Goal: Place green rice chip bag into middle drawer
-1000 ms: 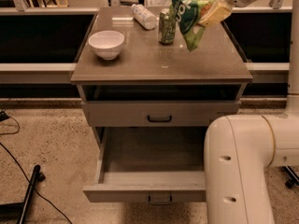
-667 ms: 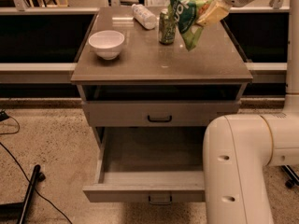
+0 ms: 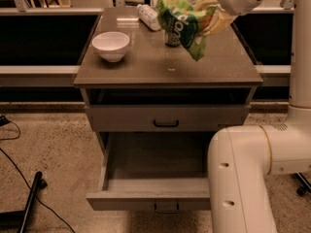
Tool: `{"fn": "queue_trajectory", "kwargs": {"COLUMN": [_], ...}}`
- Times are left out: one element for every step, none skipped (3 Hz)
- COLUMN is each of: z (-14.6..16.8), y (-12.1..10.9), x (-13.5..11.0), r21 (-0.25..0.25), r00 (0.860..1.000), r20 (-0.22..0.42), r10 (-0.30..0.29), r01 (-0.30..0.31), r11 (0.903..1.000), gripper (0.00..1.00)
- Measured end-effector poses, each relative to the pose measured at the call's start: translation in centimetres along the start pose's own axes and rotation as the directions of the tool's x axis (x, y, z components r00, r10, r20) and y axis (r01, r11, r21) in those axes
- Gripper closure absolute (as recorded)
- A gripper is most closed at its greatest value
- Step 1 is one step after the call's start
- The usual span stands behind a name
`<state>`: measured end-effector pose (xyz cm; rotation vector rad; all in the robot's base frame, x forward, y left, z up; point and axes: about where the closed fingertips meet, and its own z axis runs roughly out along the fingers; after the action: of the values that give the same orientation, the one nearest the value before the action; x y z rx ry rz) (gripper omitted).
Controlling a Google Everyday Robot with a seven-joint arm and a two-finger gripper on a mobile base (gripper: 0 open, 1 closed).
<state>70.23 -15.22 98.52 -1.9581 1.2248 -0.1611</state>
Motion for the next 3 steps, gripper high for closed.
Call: {"fn": "queue_trajectory", "kwargs": {"z": [-0.5,-0.6,-0.2], "y": [2.1,4.9,3.7], "x": [-3.3,-6.9,-6.8], "r21": [0.017,0.014,0.049], "r00": [0.959,0.860,0.871], "r20": [0.040,0.077,0.069], "r10": [-0.282,-0.504,-0.486], "r01": [0.282,0.504,0.483], "r11": [0.9594,0.8634,0.8740], "gripper": [1.00,1.00,1.00]}}
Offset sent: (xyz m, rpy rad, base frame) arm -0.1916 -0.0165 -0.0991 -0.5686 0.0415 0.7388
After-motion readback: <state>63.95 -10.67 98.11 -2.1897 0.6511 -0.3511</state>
